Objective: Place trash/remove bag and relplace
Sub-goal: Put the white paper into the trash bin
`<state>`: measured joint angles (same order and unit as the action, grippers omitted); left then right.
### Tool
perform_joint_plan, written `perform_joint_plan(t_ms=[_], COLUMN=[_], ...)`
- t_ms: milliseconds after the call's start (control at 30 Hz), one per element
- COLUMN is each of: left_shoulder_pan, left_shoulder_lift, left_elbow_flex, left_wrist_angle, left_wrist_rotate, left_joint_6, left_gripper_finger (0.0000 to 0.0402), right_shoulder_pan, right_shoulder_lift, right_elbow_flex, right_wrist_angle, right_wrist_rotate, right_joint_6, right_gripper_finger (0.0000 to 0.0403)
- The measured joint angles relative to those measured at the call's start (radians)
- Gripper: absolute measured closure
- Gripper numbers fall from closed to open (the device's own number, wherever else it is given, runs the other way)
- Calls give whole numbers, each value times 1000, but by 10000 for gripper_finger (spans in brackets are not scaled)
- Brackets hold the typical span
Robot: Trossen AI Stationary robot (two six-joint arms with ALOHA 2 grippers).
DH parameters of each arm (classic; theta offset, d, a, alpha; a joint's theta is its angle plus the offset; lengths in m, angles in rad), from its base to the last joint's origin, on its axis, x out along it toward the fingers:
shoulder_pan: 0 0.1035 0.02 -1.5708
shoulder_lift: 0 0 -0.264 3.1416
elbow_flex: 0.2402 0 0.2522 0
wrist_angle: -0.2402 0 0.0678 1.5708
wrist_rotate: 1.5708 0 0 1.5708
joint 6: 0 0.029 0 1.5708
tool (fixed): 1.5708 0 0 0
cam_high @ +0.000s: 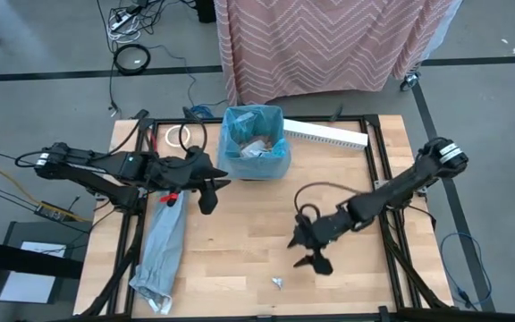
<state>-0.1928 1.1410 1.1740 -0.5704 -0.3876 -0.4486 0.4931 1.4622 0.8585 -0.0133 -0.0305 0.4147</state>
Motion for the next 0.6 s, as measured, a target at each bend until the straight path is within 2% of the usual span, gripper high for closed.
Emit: perform_joint_plan(t_ms=[67,133,333,600], left_shoulder_pan=[0,-2,-6,-6], left_shoulder_lift=[3,5,12,12], left_elbow_flex=[0,0,0,0], left_wrist_angle=[2,5,5,1], left_wrist_rotate=[9,9,7,-4], left_joint_6=[-13,-29,-37,-54], left_gripper_finger=[280,280,280,280], right_shoulder_pan=[31,59,106,101], right_shoulder_lift=[52,115,301,395], right_elbow_flex=[-43,-45,47,89], right_wrist_angle=[127,178,207,236], right_wrist_rotate=[11,18,16,20], right_joint_6=[24,24,-68,-166], right_gripper_finger=[128,130,123,120])
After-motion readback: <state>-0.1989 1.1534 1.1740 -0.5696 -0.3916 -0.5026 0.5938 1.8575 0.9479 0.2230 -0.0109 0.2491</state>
